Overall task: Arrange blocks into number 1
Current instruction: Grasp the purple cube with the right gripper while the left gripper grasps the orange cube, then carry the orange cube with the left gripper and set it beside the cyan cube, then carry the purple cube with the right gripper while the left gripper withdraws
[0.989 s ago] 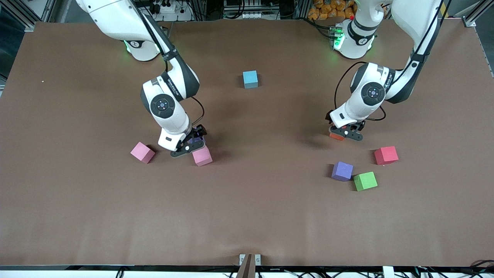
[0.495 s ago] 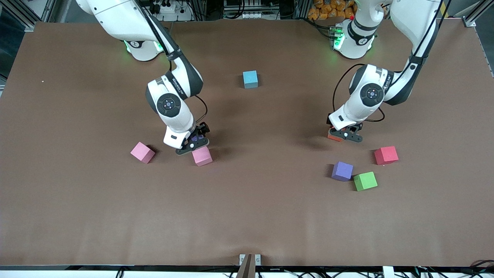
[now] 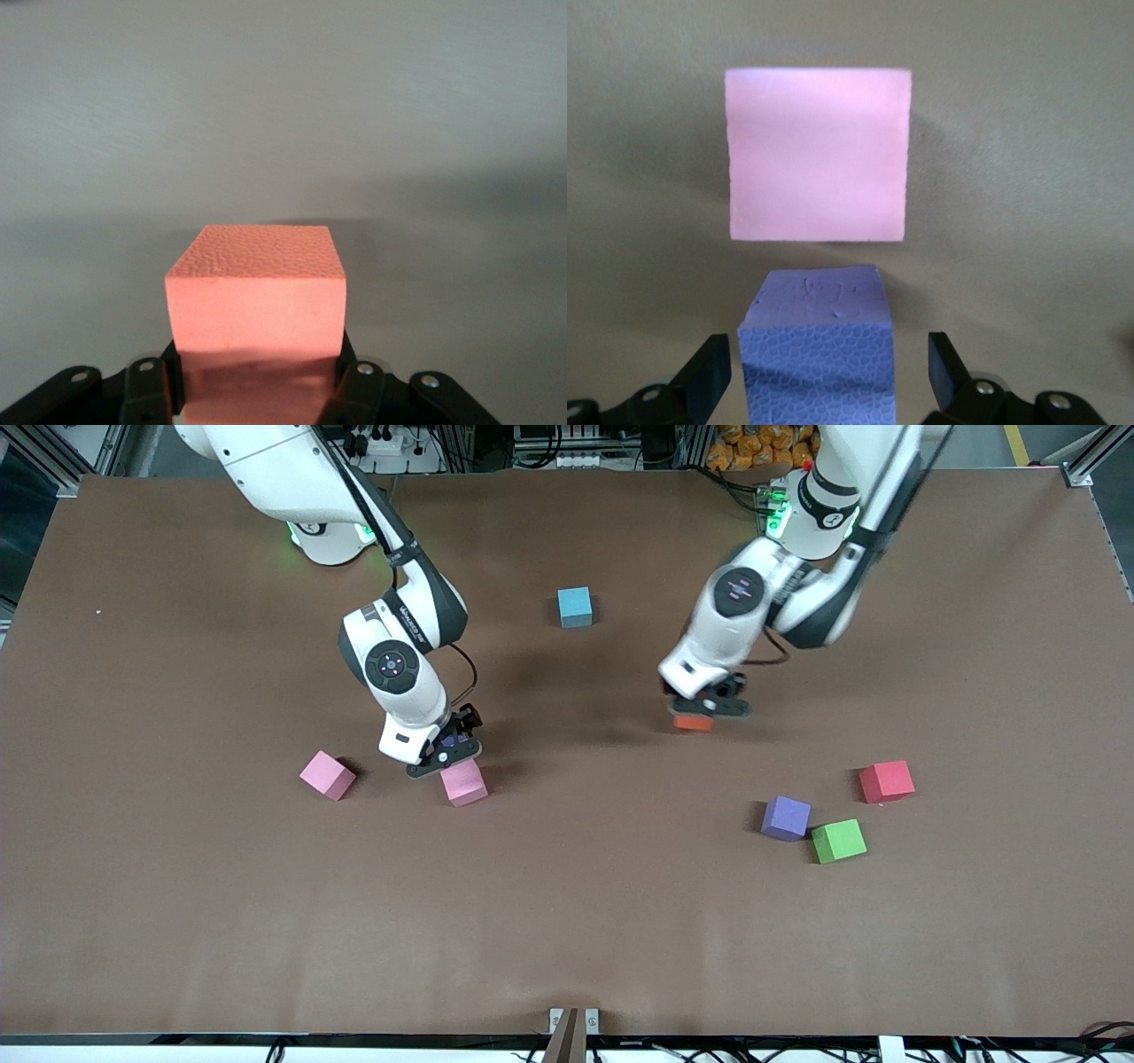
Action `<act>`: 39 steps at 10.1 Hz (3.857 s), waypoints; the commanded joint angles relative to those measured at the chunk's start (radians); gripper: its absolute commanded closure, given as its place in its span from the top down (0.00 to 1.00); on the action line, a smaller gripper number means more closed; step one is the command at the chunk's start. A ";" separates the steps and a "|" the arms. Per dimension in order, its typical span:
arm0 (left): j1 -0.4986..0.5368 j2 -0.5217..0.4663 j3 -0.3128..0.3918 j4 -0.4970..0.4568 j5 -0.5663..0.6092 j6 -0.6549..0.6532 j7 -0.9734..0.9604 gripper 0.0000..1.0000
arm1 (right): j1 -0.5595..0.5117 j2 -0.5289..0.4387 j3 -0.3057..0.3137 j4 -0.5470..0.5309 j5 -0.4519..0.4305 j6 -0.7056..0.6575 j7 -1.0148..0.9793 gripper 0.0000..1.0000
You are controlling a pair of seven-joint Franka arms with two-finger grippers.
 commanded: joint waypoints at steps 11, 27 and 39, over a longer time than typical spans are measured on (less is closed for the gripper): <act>-0.224 0.228 -0.141 0.184 -0.054 -0.025 -0.286 0.00 | -0.006 -0.214 -0.082 -0.051 0.140 -0.139 0.017 0.62; -0.264 0.292 -0.141 0.230 -0.045 -0.023 -0.372 0.00 | 0.032 -0.238 -0.080 -0.038 0.192 -0.150 0.108 0.62; 0.023 -0.098 -0.077 0.255 -0.013 -0.227 -0.371 1.00 | 0.158 -0.200 -0.080 0.024 0.204 -0.139 0.279 0.63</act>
